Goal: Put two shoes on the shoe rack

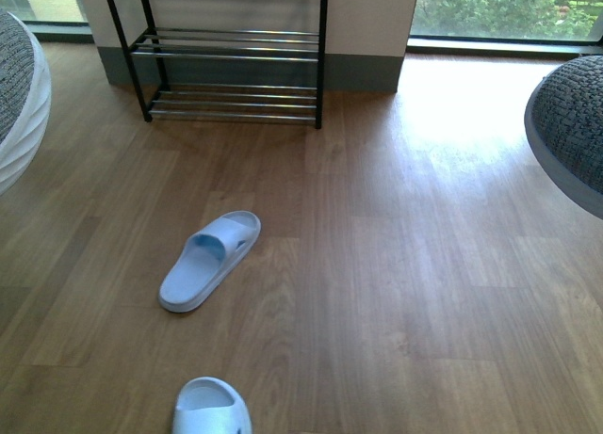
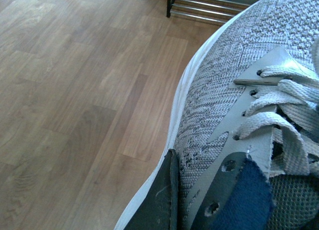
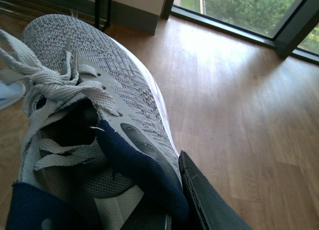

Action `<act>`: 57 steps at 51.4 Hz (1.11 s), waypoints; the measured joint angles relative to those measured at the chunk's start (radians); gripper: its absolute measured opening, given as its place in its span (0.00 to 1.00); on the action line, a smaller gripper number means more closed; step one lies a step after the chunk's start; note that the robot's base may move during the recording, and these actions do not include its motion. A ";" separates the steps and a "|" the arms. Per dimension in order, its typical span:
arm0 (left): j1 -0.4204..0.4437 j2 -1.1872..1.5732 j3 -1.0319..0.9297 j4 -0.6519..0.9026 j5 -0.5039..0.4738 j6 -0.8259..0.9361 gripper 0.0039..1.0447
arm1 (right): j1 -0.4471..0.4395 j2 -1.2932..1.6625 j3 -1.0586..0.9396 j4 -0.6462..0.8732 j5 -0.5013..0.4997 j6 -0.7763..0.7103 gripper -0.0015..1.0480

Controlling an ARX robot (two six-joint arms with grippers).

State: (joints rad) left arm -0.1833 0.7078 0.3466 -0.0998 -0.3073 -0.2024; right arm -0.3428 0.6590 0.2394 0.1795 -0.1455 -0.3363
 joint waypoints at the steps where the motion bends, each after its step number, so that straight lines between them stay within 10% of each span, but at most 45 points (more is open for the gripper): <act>1: 0.000 0.000 0.000 0.000 0.000 0.000 0.01 | 0.000 0.000 0.000 0.000 0.000 0.000 0.01; 57: -0.003 -0.001 -0.003 0.000 -0.002 0.000 0.01 | -0.002 0.000 -0.001 -0.001 -0.005 0.000 0.01</act>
State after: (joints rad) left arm -0.1860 0.7067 0.3435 -0.1001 -0.3088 -0.2020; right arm -0.3443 0.6590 0.2386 0.1783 -0.1505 -0.3359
